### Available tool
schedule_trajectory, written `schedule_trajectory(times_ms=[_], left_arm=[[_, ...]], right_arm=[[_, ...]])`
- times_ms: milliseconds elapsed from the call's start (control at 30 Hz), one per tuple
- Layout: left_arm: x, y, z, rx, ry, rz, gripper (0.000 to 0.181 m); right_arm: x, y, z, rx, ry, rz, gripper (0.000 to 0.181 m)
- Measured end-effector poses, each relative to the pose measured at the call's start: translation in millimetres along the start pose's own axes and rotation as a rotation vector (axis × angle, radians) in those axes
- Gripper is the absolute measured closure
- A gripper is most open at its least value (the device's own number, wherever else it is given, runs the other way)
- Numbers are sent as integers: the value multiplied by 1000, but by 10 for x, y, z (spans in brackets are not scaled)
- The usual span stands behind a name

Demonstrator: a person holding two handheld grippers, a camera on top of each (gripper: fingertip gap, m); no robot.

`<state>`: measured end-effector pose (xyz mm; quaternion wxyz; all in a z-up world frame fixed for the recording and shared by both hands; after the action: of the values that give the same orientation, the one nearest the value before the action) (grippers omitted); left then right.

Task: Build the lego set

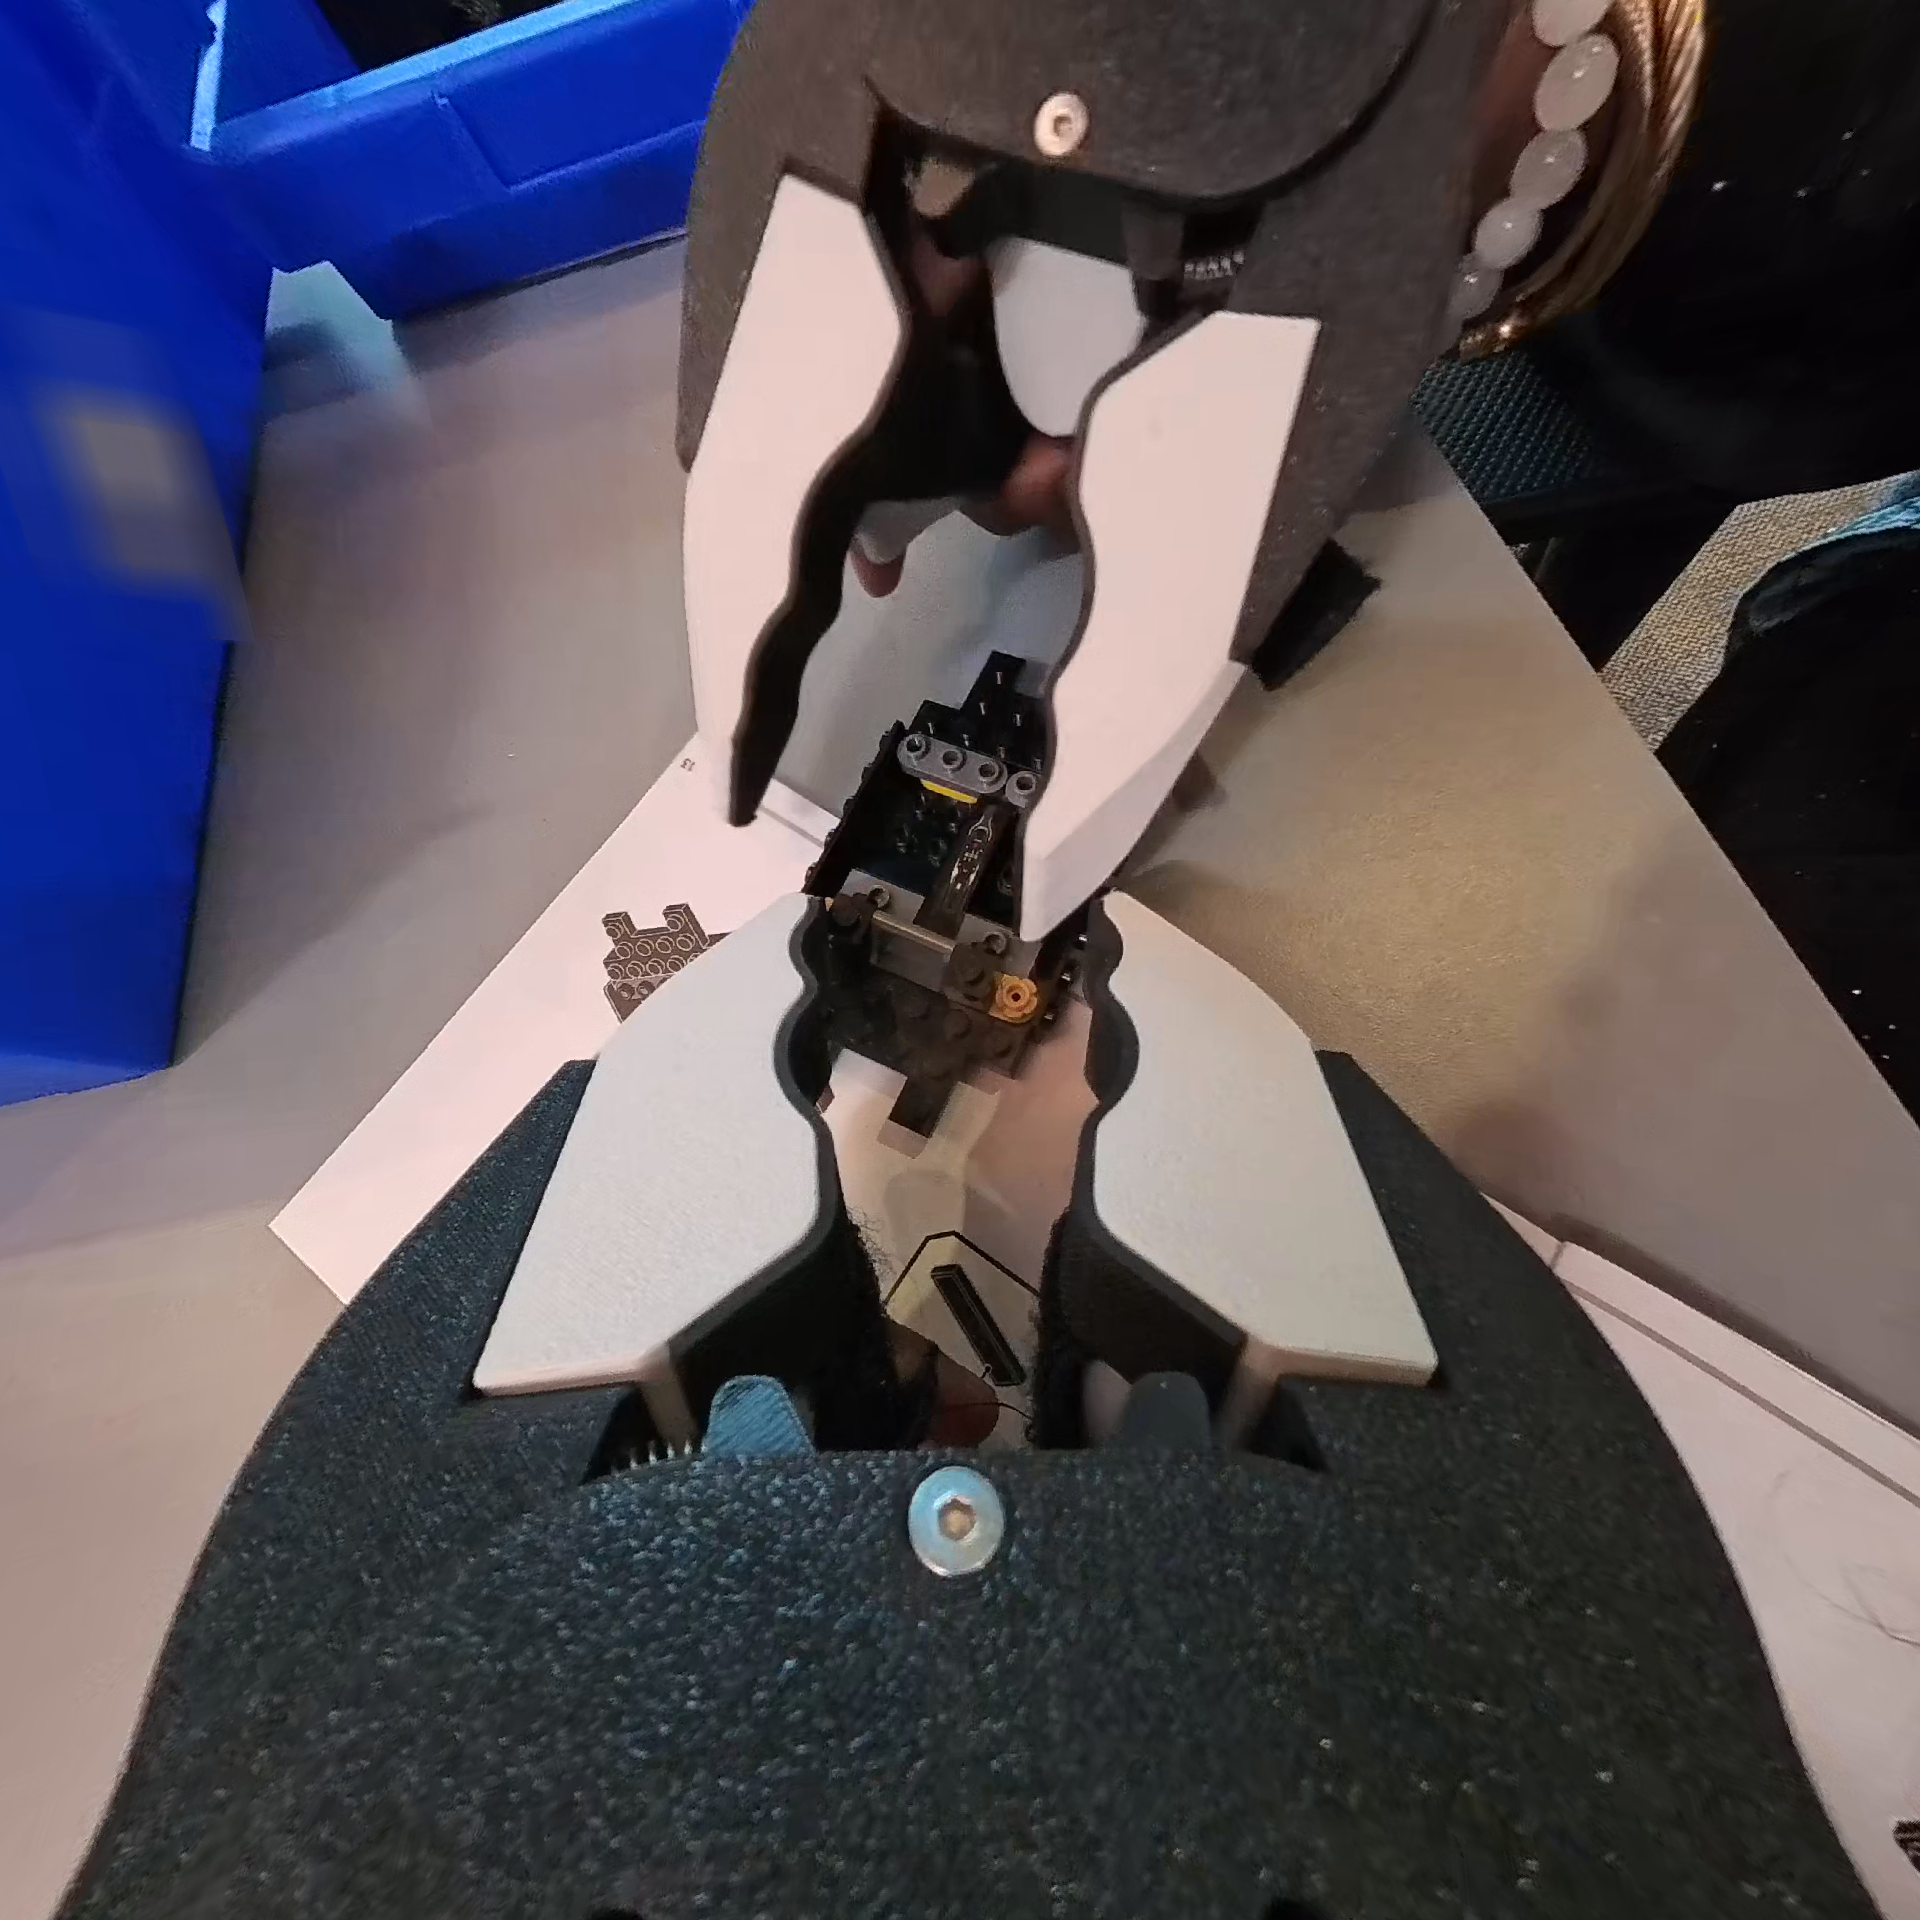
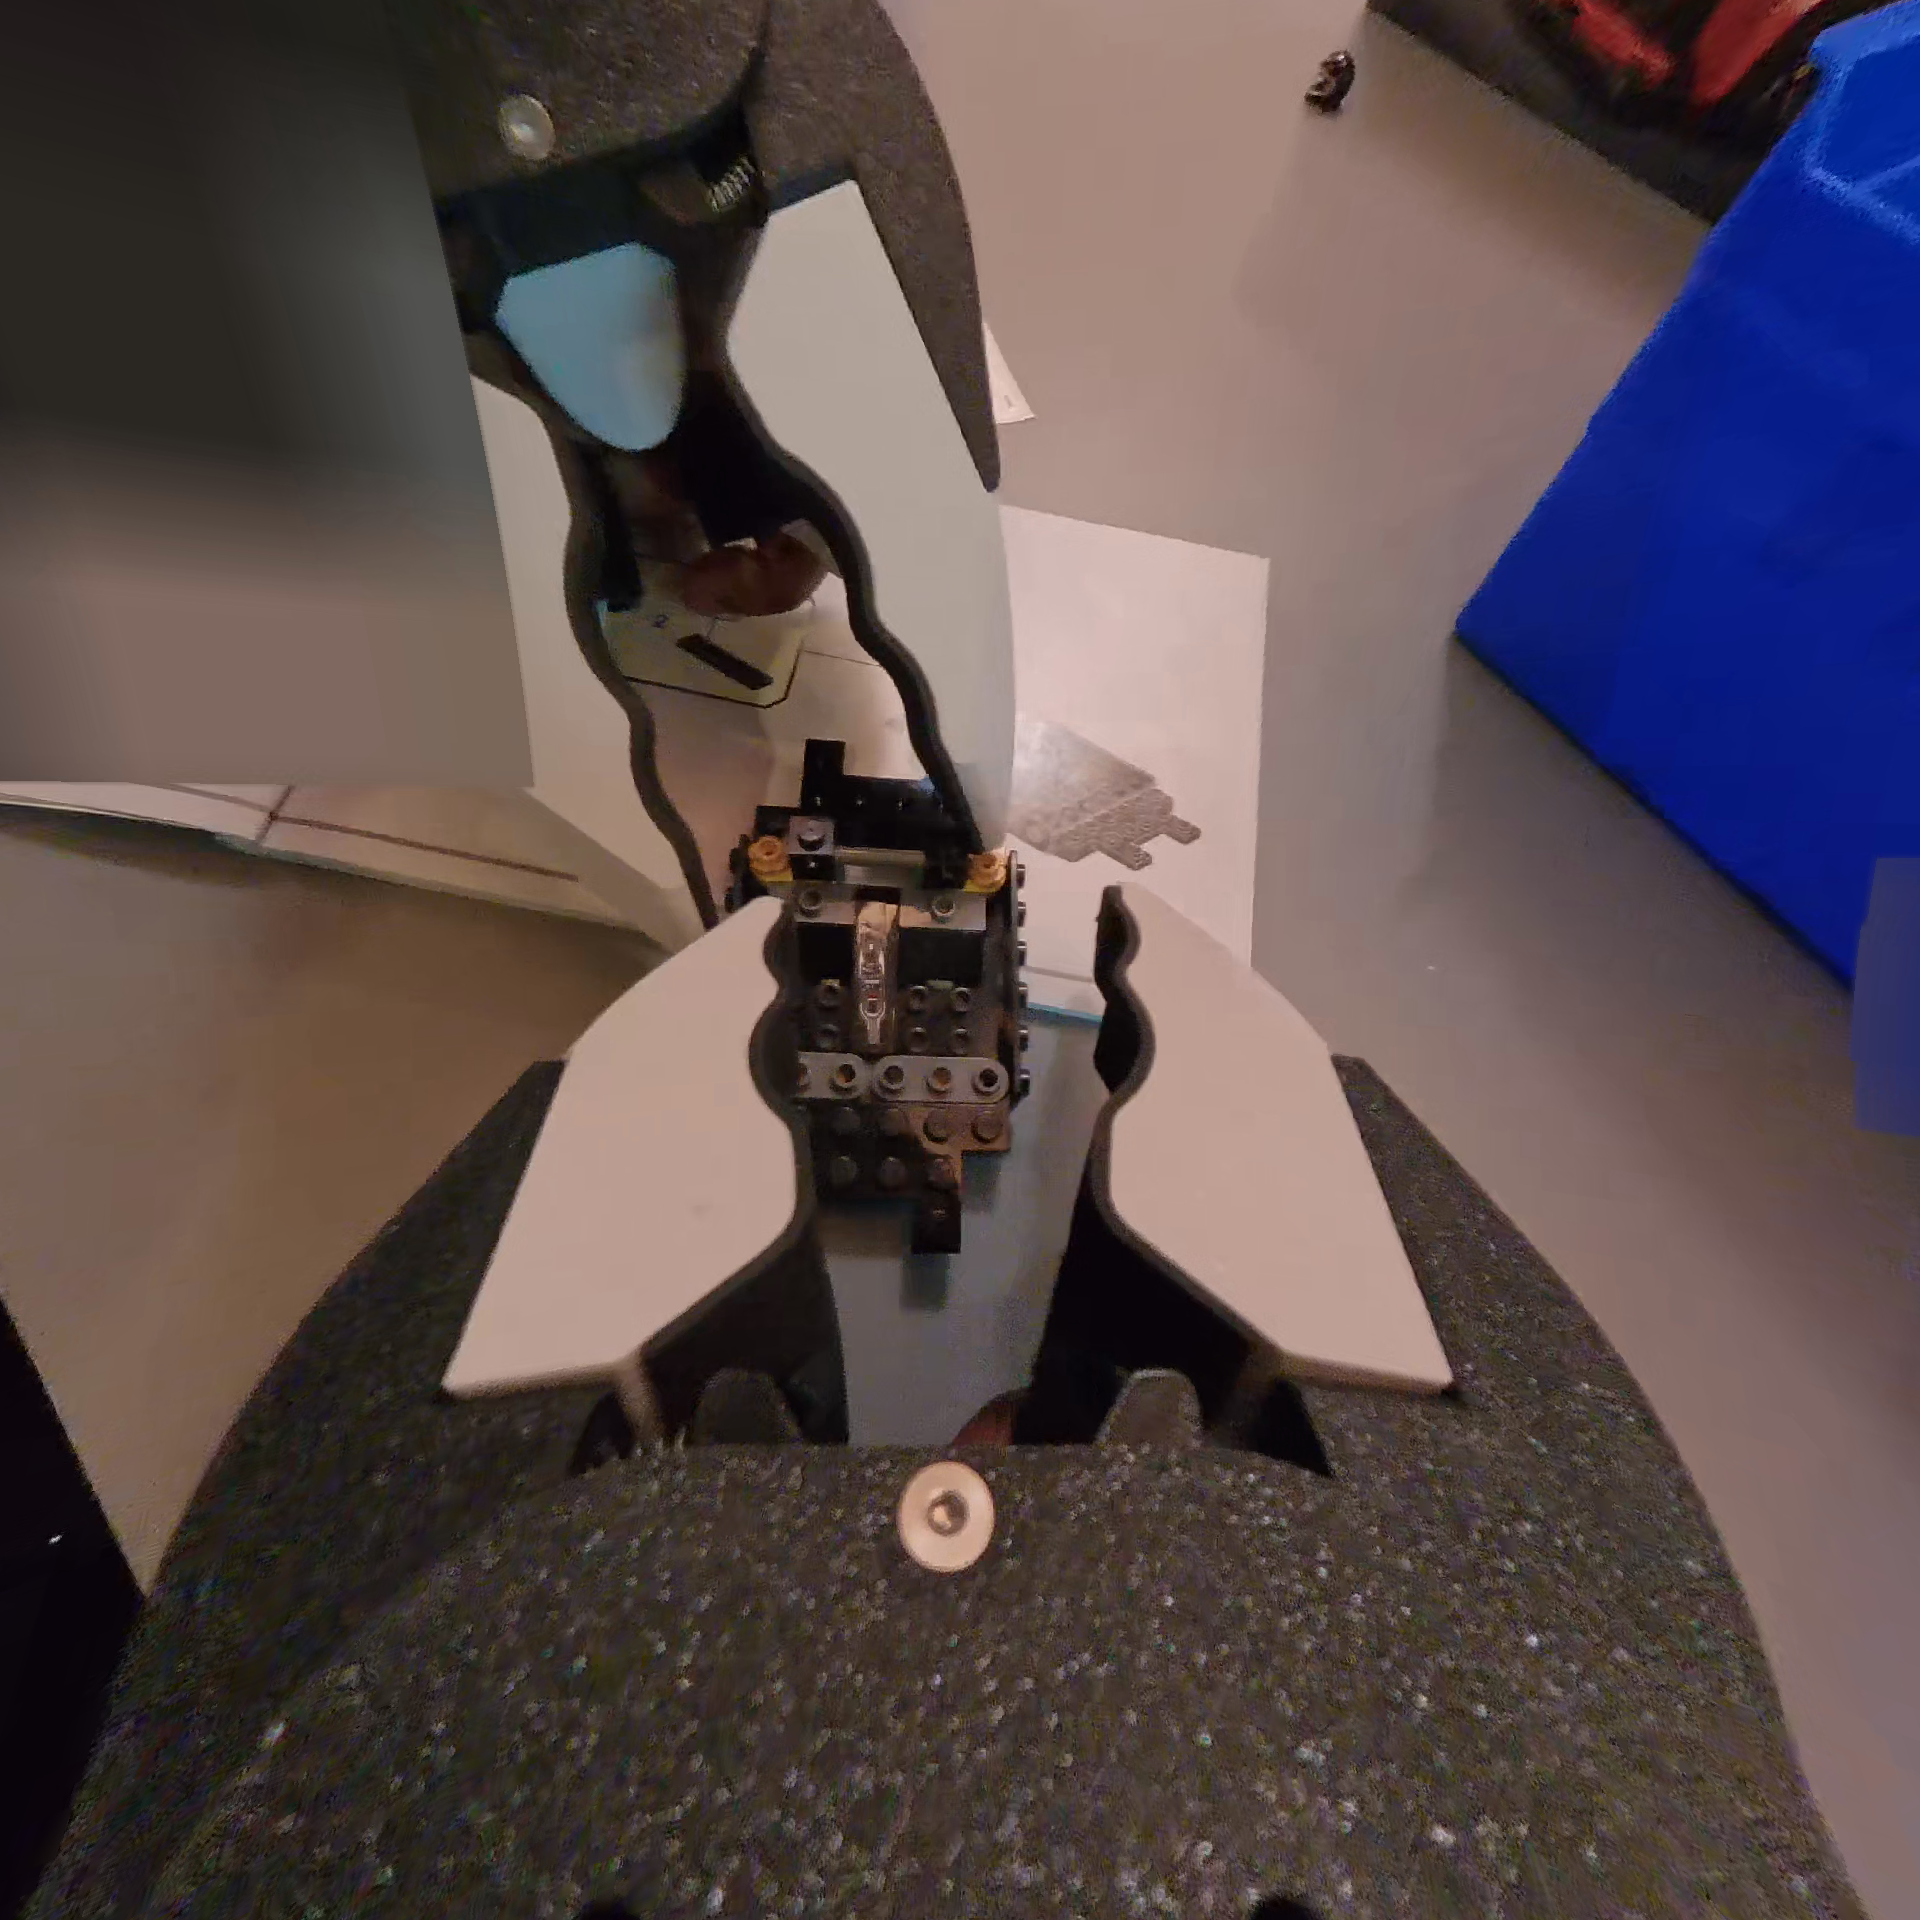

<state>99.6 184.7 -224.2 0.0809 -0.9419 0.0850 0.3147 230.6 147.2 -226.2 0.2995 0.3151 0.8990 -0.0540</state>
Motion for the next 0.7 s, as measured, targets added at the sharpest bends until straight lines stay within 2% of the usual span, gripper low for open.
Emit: schedule_trajectory(times_ms=[300,400,433,533,600,700], left_arm=[[1,4,0,3,0,1,134],[1,4,0,3,0,2,134],[2,7,-1,6,1,4,134],[2,5,0,5,1,0,134],[3,0,0,-1,1,4,134],[3,1,-1,1,1,6,134]], right_arm=[[21,97,13,68,-21,-58,136],[15,104,9,56,-13,-16,143],[4,138,13,55,-10,59,167],[-1,105,9,11,1,48,174],[-42,95,-1,15,51,12,170],[-55,57,5,40,53,-120,148]])
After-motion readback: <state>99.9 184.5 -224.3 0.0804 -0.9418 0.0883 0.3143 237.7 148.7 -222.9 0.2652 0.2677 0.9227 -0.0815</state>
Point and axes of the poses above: each gripper's, where its closed fingertips meet, x out along the fingers, z out of its underside, y = z × x across the jaws, the point moved 9 cm from there along -x, back along the fingers, and after that the axes turned 1 degree about z, right-handed, at the moved point
